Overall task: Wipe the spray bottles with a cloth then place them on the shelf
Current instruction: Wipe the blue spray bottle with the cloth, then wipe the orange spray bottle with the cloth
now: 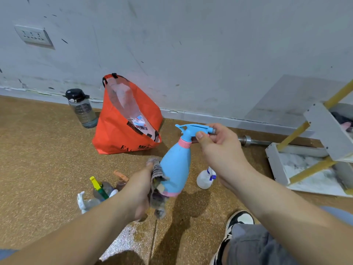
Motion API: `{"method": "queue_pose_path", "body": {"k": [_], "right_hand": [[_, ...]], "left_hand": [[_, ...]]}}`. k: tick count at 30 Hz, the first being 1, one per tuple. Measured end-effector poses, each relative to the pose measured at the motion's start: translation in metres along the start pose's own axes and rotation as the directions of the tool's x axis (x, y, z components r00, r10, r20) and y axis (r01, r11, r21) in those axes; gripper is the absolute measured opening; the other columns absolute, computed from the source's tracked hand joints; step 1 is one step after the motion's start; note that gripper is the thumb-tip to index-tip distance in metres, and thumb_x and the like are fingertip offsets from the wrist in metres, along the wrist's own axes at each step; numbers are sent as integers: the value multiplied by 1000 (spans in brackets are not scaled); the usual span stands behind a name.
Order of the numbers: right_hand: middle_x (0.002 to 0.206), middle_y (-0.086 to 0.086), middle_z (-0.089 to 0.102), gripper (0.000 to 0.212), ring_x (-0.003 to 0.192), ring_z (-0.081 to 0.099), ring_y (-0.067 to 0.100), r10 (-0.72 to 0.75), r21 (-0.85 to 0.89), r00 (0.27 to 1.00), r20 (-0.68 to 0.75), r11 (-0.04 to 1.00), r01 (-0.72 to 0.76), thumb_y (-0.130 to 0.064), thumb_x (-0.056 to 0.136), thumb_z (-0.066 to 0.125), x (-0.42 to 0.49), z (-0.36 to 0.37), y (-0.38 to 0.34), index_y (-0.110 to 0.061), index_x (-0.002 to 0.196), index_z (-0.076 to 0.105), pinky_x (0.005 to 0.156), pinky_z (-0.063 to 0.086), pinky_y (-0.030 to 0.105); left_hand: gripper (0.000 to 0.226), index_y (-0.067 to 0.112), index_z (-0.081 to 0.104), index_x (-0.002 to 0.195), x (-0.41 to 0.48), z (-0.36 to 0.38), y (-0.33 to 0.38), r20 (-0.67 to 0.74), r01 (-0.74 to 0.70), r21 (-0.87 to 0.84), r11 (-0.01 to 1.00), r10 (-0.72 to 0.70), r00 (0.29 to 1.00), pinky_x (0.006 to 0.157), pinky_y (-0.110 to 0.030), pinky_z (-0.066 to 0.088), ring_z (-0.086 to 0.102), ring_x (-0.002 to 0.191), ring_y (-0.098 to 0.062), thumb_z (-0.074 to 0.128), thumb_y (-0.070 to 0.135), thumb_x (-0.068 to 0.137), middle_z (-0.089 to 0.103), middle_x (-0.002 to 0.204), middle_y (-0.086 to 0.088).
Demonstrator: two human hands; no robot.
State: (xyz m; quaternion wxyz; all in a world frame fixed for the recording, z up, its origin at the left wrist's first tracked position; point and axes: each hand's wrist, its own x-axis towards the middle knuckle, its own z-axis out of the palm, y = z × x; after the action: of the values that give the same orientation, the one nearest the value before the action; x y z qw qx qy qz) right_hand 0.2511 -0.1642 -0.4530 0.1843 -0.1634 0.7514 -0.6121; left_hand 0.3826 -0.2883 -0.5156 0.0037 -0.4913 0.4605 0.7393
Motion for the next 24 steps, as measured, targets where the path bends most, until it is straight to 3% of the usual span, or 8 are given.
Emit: {"method": "queue_pose_path", "body": {"k": [2,4,8,11,15,19,21,24], "right_hand": [[82,-6,76,8,69,68,4,6,-4,999,-43,1000,-7,-15,103,62,0,-5,5,-21,108,64,70,56,27],[95,-2,79,13,90,74,17,1,-39,997,-76,999,-4,-20,102,63,-6,-11,8,-24,115,63,90,60,44],[90,-1,79,12,80,72,24,-101,-193,991,-87,978,83,-19,102,61,-20,-24,13,-30,99,60,77,57,41],[82,-4,74,6,72,67,20,-144,-357,984,-107,929,97,-22,100,62,-20,-41,24,-27,98,61,67,51,39],[80,-7,65,8,76,62,18,-60,-569,992,-112,822,-14,-28,99,63,-12,-62,52,-29,93,57,71,54,44],[87,-1,61,8,77,58,16,117,-462,960,-255,857,-228,-23,100,62,-3,-71,98,-19,107,61,64,48,35],[89,1,60,15,76,56,16,206,-396,925,-321,857,-329,-19,100,62,0,-74,127,-13,113,61,59,42,30],[89,0,59,18,88,60,24,365,-228,843,-396,850,-475,-13,97,66,3,-74,169,-13,114,59,73,48,33]], "left_hand": [[45,12,69,117,-4,4,-3,24,38,-121,992,-36,999,65,-45,62,79,80,-33,38,44,112,81,99,-14],[45,9,70,118,-8,6,-4,40,28,-113,993,-23,999,63,-41,60,79,80,-31,39,41,112,80,101,-16],[36,0,62,117,-16,6,-7,-15,-20,102,995,22,1000,46,-36,55,74,64,-36,42,29,112,77,95,-27],[36,-2,59,114,-25,8,-12,3,-50,167,985,51,999,58,-57,63,76,78,-47,42,30,112,74,102,-31],[41,3,61,115,-27,12,-15,56,-90,151,985,82,995,62,-55,62,74,85,-48,44,39,111,73,108,-27],[42,8,58,126,-15,20,-22,94,-93,231,968,73,993,67,-49,62,71,98,-44,44,43,109,71,114,-22],[53,9,48,144,-7,28,-27,100,-73,299,952,45,994,85,-55,60,65,114,-43,45,47,106,65,132,-20],[61,14,40,153,8,46,-38,104,-63,345,937,29,994,105,-59,50,56,130,-42,43,51,104,53,149,-17]]}}
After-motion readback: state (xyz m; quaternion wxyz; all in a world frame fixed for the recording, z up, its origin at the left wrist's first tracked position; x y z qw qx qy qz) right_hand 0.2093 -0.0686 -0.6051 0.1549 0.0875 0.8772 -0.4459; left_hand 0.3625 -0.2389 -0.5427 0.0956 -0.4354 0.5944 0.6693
